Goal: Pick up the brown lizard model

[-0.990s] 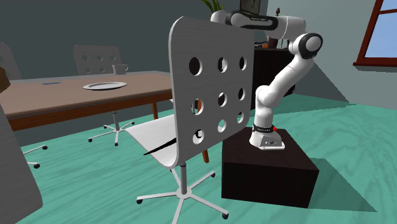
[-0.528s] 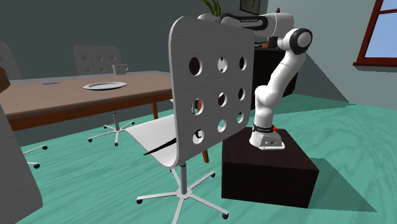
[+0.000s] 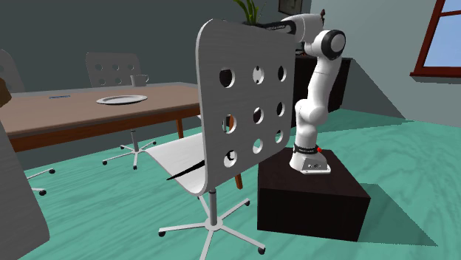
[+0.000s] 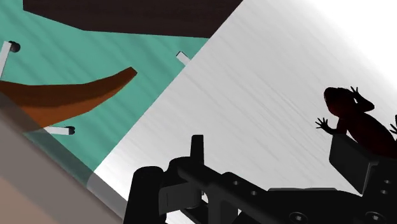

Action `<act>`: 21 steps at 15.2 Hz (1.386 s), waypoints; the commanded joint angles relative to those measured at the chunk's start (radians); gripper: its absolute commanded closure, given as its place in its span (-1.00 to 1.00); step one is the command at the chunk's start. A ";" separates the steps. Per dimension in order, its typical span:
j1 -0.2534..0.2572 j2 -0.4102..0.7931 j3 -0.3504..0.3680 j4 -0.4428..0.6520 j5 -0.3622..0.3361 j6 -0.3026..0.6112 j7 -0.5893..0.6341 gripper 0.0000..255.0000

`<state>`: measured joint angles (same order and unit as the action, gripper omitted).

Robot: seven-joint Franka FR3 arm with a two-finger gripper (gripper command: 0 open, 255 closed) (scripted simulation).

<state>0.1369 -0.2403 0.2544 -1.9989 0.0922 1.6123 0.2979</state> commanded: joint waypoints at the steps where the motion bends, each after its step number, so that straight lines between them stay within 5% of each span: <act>1: 0.016 0.071 0.030 0.043 -0.014 0.011 0.021 -1.00; 10: 0.115 0.424 0.132 0.318 -0.126 -0.012 0.123 -1.00; 18: 0.266 0.766 0.164 0.659 -0.247 -0.112 0.182 -1.00; 21: 0.265 0.771 0.161 0.625 -0.249 -0.074 0.183 -1.00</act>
<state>0.3989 0.5211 0.4161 -1.3768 -0.1530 1.5331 0.4800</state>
